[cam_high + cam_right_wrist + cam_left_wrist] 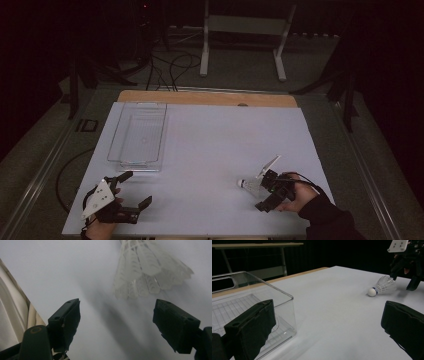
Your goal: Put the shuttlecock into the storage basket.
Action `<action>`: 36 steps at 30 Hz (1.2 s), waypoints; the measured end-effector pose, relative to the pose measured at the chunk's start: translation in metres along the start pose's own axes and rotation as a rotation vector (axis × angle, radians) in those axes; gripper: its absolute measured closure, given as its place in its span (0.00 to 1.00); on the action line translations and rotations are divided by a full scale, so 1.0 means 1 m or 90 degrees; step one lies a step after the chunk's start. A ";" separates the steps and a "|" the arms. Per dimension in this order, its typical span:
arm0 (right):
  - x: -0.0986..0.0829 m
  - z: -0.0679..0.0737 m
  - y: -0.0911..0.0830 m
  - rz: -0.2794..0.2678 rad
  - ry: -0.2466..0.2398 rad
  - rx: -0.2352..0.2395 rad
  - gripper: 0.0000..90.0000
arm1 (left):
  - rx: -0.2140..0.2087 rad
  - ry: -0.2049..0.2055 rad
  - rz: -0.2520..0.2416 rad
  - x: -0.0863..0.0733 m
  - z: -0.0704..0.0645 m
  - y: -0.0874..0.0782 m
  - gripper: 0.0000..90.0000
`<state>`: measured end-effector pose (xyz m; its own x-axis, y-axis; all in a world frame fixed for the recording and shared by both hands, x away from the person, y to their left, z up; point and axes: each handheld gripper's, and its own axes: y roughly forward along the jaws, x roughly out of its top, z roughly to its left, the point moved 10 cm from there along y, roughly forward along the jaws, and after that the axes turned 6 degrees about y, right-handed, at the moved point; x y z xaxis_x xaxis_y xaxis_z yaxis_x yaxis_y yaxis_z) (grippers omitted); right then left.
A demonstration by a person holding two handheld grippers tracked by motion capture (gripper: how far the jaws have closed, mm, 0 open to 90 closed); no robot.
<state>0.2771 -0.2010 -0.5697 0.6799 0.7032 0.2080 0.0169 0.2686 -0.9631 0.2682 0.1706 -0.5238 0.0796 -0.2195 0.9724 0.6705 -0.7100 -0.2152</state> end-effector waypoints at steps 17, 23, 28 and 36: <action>0.015 -0.004 0.009 0.013 0.003 -0.014 0.52 | -0.003 0.001 -0.001 0.000 -0.001 0.000 0.00; 0.019 -0.010 0.011 0.025 0.001 -0.033 0.63 | -0.004 -0.001 -0.003 0.000 0.000 0.000 0.00; 0.022 -0.010 0.015 0.039 -0.007 -0.029 0.72 | -0.005 -0.001 -0.002 0.000 -0.001 0.000 0.00; 0.026 -0.010 0.017 0.047 -0.025 -0.033 0.92 | -0.005 0.000 0.002 -0.001 0.000 0.000 0.00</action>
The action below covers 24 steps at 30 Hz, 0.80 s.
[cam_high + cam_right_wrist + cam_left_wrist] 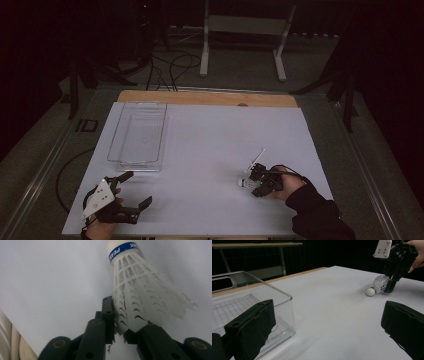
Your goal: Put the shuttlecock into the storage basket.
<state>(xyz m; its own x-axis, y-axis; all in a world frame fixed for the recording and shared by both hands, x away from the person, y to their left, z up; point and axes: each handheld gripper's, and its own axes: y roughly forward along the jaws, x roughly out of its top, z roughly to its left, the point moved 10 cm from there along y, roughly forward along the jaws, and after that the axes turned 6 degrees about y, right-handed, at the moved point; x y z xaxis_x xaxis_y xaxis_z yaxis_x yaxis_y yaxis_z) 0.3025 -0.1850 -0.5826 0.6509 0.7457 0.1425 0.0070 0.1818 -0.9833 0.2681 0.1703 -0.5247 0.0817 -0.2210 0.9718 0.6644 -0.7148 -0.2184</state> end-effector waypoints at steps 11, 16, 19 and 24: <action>0.000 0.000 0.000 0.008 -0.036 0.013 1.00 | -0.001 0.000 0.002 0.000 0.000 0.000 0.00; 0.000 0.000 -0.004 0.006 -0.052 0.005 1.00 | -0.001 -0.001 0.003 -0.001 0.000 0.001 0.00; 0.001 0.002 -0.007 0.001 -0.057 0.006 1.00 | 0.000 0.000 0.005 -0.001 0.000 0.001 0.00; 0.001 0.004 -0.012 -0.002 -0.080 0.010 1.00 | -0.003 -0.001 0.012 -0.003 -0.001 0.002 0.00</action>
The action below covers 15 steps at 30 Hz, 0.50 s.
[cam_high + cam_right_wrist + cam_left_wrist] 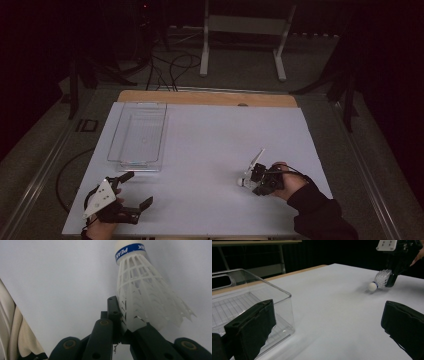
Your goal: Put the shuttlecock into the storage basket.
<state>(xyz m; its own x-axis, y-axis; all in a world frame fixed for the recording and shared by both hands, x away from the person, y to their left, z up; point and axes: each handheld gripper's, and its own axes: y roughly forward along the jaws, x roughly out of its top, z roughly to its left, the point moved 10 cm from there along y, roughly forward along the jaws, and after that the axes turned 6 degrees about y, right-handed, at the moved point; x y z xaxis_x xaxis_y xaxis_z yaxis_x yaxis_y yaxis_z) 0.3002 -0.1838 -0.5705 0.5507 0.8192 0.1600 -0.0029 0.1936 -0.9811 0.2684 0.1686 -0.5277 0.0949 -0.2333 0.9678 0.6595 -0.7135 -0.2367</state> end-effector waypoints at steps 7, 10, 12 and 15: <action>-0.001 0.003 -0.005 0.004 -0.019 0.004 1.00 | -0.001 0.000 0.004 -0.001 0.000 0.001 0.00; -0.001 0.006 -0.007 0.004 -0.032 0.004 1.00 | 0.000 0.004 0.011 -0.002 0.000 0.001 0.00; 0.001 0.009 -0.009 0.001 -0.044 0.001 1.00 | -0.001 0.002 0.014 -0.003 0.000 0.002 0.00; 0.004 0.013 -0.012 -0.005 -0.058 0.010 1.00 | -0.001 0.001 0.015 -0.003 0.000 0.002 0.00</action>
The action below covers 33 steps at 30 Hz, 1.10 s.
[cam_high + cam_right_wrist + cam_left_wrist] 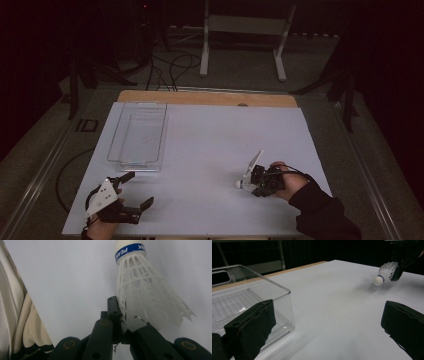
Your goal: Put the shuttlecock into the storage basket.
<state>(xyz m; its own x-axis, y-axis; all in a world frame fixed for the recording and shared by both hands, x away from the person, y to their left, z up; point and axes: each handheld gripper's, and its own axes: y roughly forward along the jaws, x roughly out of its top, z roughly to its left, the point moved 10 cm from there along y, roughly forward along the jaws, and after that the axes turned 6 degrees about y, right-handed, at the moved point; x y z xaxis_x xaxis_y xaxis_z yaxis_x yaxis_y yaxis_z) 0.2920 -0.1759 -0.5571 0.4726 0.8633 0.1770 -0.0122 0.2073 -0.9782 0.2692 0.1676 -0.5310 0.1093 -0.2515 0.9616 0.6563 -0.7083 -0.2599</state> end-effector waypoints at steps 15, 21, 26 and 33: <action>0.013 0.011 -0.005 -0.008 -0.083 -0.015 1.00 | -0.008 0.000 0.015 0.001 -0.003 0.004 0.00; 0.020 0.018 -0.007 -0.021 -0.133 -0.010 1.00 | -0.009 0.009 0.039 0.004 -0.003 0.007 0.00; 0.025 0.020 -0.008 -0.033 -0.125 0.000 1.00 | -0.038 0.013 0.077 0.009 -0.005 0.009 0.00; 0.029 0.021 -0.008 -0.034 -0.117 -0.001 1.00 | -0.130 0.055 0.206 0.000 -0.015 0.016 0.00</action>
<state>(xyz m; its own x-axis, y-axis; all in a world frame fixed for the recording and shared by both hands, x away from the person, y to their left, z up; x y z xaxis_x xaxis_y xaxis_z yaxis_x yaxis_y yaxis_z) 0.2874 -0.1430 -0.5419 0.3032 0.9209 0.2450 0.0094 0.2542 -0.9671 0.2683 0.1461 -0.5370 0.2174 -0.5319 0.8184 0.4346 -0.6980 -0.5691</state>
